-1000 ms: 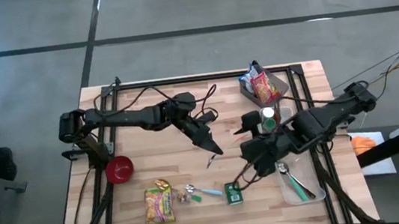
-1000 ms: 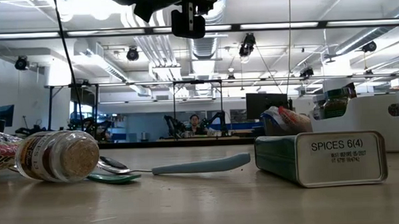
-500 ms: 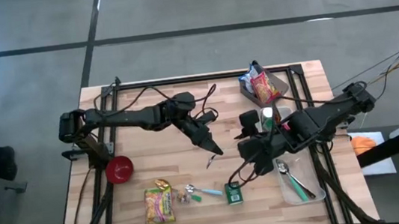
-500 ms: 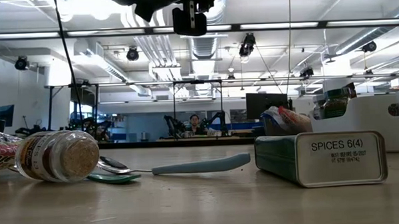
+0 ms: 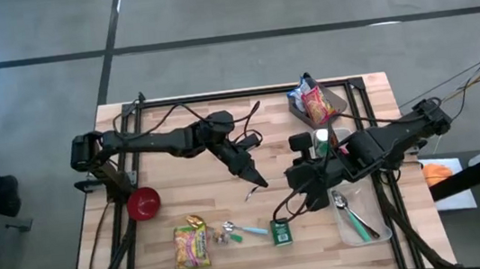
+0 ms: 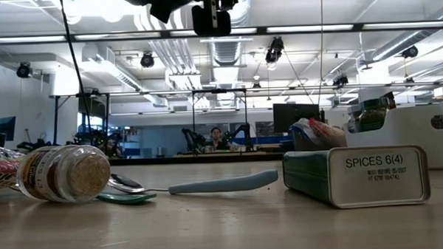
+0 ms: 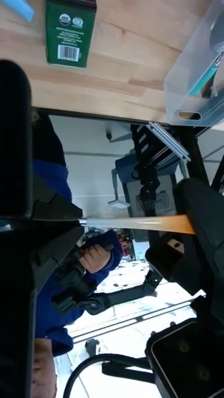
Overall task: Pick & Place Food Item
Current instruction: Put the orange spoon into the transparent bin
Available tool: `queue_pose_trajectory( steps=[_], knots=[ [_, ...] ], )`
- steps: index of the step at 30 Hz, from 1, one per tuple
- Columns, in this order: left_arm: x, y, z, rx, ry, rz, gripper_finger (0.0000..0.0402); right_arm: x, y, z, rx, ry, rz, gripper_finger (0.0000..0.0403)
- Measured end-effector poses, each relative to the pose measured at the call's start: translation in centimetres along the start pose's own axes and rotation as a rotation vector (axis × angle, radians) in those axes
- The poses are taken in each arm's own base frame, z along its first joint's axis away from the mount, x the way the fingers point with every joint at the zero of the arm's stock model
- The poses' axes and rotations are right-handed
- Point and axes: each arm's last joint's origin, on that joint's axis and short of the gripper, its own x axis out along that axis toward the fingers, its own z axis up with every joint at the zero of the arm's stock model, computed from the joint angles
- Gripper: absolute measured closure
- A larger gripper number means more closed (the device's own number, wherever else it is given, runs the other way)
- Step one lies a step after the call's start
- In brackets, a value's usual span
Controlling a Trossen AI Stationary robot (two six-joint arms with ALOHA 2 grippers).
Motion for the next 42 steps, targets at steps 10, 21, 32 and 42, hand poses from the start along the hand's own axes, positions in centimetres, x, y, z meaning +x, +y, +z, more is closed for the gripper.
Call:
queue_pose_trajectory(
  steps=[10,21,32,42],
  knots=[
    [0.0,0.0,0.1,0.096,-0.016,0.006,0.0364,0.0,0.1,0.1,0.098,-0.007,0.035,0.0395],
    [-0.4,-0.2,0.4,0.15,-0.037,-0.004,0.0279,-0.2,0.1,-0.6,0.318,0.056,0.027,0.0396],
    [-2.7,-1.4,1.3,0.227,-0.13,-0.004,0.0185,-2.2,-0.2,-1.7,0.602,0.058,0.025,0.0396],
    [-4.9,-2.9,2.0,0.343,-0.285,0.037,0.0148,-4.2,0.1,-4.1,0.809,0.119,-0.034,0.0395]
  ],
)
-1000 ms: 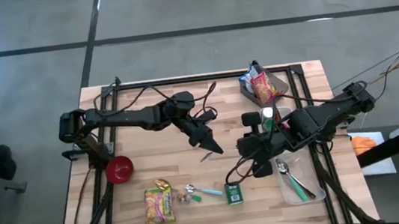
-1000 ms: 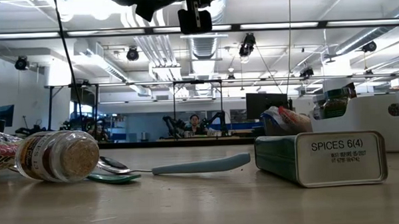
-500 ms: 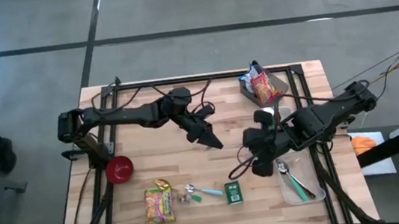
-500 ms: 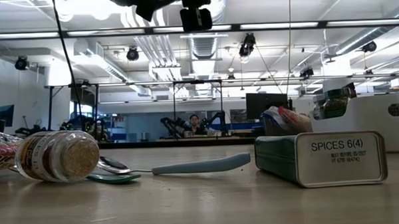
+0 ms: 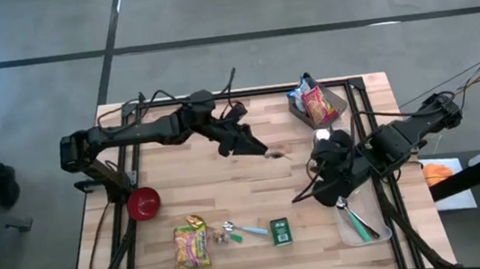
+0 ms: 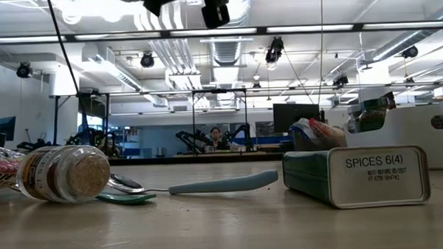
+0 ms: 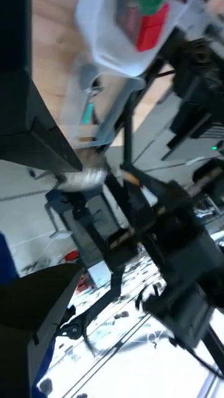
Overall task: Pick & Place Food Item
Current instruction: Put the orange spoon into the transparent bin
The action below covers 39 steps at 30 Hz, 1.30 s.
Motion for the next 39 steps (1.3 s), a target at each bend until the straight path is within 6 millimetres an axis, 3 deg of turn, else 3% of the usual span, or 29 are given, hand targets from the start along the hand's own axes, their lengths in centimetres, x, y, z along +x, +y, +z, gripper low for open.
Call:
queue_pose_trajectory(
  steps=[7,17,27,39],
  knots=[
    [-1.0,-1.0,0.5,0.067,-0.045,0.004,0.0148,-0.9,-2.3,-3.0,0.203,0.045,-0.063,0.0395],
    [-1.3,-1.2,0.7,0.075,-0.054,0.007,0.0148,-1.6,-3.1,-9.8,0.473,0.164,-0.022,0.0395],
    [-1.7,-0.8,1.1,0.059,-0.079,0.029,0.0148,-2.4,-2.1,-14.3,0.501,0.275,-0.02,0.0395],
    [-1.8,-0.9,1.1,0.015,-0.089,0.033,0.0147,-2.1,-0.3,-17.8,0.35,0.342,-0.091,0.0395]
  ],
)
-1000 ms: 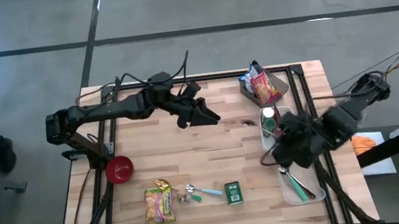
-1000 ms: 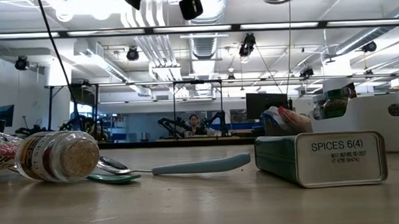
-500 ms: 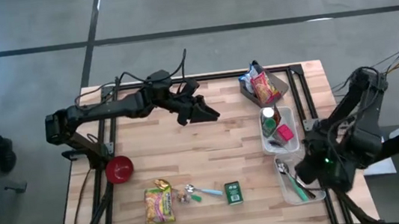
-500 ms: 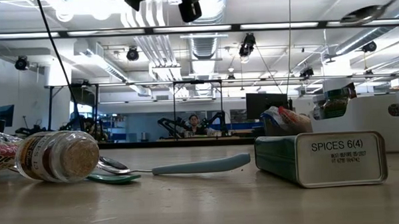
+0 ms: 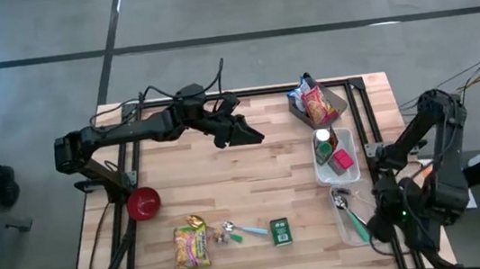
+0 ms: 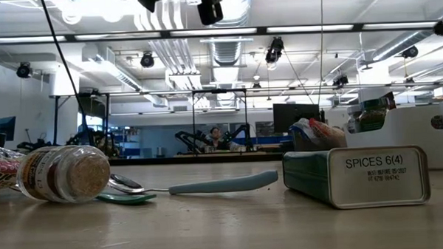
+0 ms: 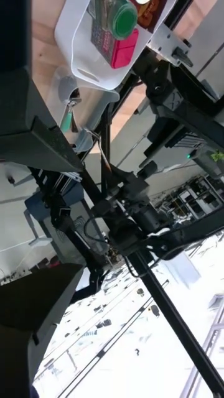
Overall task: Pick & Place Food Item
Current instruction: Put the orange spoon into the transparent bin
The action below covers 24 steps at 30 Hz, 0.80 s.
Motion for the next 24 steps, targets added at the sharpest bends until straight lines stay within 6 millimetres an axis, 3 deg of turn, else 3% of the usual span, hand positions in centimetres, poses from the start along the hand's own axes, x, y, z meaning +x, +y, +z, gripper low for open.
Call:
queue_pose_trajectory(
  steps=[10,24],
  knots=[
    [-0.8,-2.1,0.8,0.085,-0.079,-0.08,0.0147,2.3,0.6,-3.1,-0.058,-0.027,-0.112,0.0395],
    [-2.3,-4.1,1.4,0.097,-0.212,-0.051,0.0147,9.0,1.0,-5.8,-0.071,-0.165,-0.291,0.0395]
  ],
)
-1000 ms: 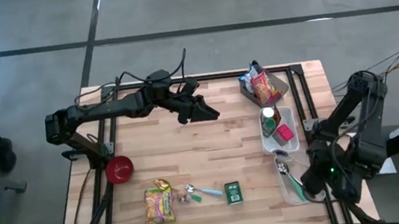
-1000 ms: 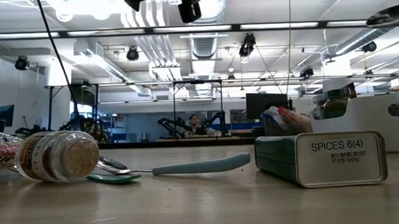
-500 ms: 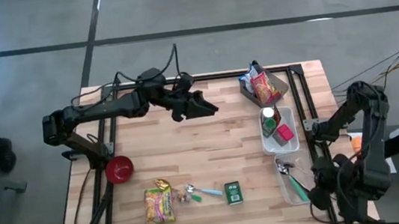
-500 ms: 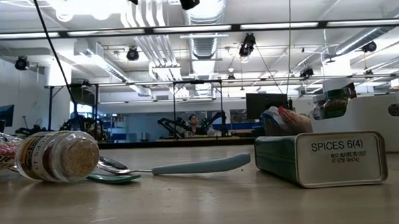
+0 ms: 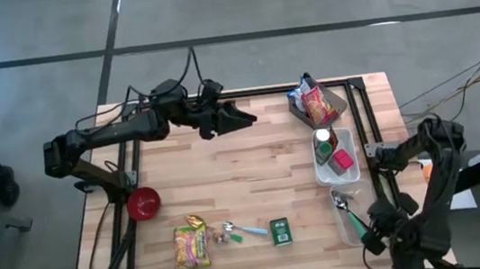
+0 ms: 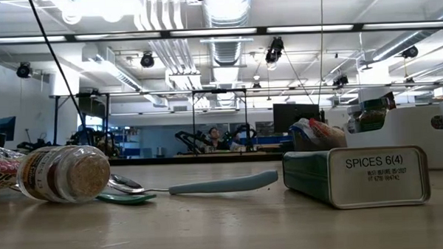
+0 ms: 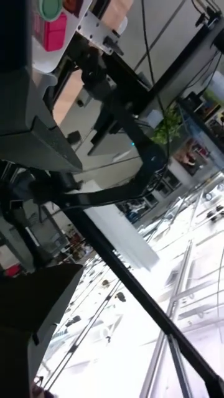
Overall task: Pick & Place Food Item
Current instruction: Put the orange spoon into the transparent bin
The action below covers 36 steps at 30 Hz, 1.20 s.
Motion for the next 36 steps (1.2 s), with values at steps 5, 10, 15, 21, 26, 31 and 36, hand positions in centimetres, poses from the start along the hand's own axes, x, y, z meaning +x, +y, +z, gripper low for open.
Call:
queue_pose_trajectory(
  steps=[5,10,15,21,26,31,36],
  knots=[
    [-0.1,-0.1,0.1,-0.006,-0.02,0.01,0.0147,2.4,0.9,-1.2,-0.007,-0.029,-0.026,0.0395],
    [-0.2,-0.2,0.2,-0.022,-0.034,0.018,0.0147,4.2,1.5,-2.1,-0.009,-0.062,-0.071,0.0395],
    [-0.2,-0.3,0.3,-0.021,-0.056,0.031,0.0147,5.3,2.0,-2.7,-0.012,-0.094,-0.087,0.0395],
    [-0.2,-0.2,0.3,-0.022,-0.061,0.035,0.0147,5.5,2.5,-2.8,-0.015,-0.138,-0.066,0.0395],
    [-0.2,-0.2,0.3,-0.022,-0.061,0.035,0.0148,5.6,2.4,-2.7,-0.021,-0.141,-0.068,0.0395],
    [-0.2,-0.2,0.3,-0.023,-0.06,0.036,0.0148,5.5,2.4,-2.7,-0.024,-0.141,-0.068,0.0394],
    [-0.2,-0.2,0.2,-0.027,-0.055,0.042,0.0148,5.4,2.5,-2.7,-0.027,-0.139,-0.065,0.0394]
  ],
)
